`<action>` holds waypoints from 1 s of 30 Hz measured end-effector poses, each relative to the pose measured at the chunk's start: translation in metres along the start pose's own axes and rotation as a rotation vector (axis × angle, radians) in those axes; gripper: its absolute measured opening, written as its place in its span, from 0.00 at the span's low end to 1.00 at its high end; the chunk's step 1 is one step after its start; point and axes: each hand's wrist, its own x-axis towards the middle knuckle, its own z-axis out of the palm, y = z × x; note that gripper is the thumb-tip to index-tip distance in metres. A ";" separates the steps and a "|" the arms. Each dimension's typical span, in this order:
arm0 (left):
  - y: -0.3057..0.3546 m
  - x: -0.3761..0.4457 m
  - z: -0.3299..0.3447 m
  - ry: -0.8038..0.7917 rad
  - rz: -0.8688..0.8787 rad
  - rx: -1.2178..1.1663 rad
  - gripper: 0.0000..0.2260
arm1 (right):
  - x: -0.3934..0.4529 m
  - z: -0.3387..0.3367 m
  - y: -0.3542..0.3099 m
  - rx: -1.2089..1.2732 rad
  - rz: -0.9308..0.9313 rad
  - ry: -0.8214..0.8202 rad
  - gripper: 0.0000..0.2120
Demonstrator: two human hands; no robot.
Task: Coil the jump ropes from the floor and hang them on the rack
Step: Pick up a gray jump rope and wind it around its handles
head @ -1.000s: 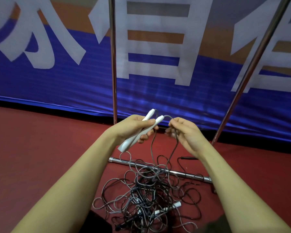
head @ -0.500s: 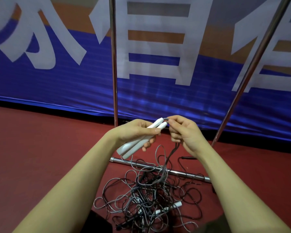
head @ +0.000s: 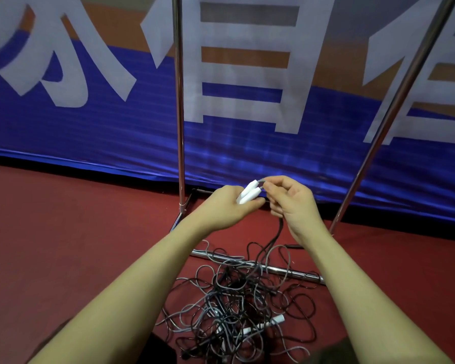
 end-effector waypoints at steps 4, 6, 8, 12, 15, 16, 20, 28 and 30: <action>0.000 0.003 -0.006 -0.025 0.043 0.272 0.19 | -0.001 -0.002 -0.001 -0.094 -0.053 -0.010 0.10; 0.000 0.003 -0.007 -0.007 0.047 0.313 0.18 | 0.000 0.000 -0.001 -0.113 -0.053 -0.005 0.10; 0.000 0.004 -0.007 0.020 0.030 0.354 0.17 | 0.001 0.003 -0.001 -0.133 -0.049 0.009 0.11; -0.003 0.007 -0.010 0.021 0.053 0.398 0.16 | 0.001 0.007 -0.002 -0.155 -0.061 0.015 0.11; -0.005 0.006 -0.010 0.008 0.103 0.337 0.11 | 0.000 0.006 -0.002 -0.146 -0.082 0.008 0.10; -0.005 0.006 -0.010 0.025 0.112 0.345 0.11 | 0.000 0.005 -0.002 -0.142 -0.082 0.011 0.10; -0.004 0.004 -0.011 0.114 0.155 0.288 0.18 | 0.002 0.001 -0.002 -0.068 -0.088 0.016 0.07; 0.009 0.005 -0.009 0.304 0.045 -0.454 0.22 | 0.001 0.000 -0.004 -0.047 0.012 -0.149 0.11; 0.015 0.007 -0.011 0.345 -0.045 -0.679 0.22 | 0.000 0.003 -0.003 -0.021 0.046 -0.163 0.12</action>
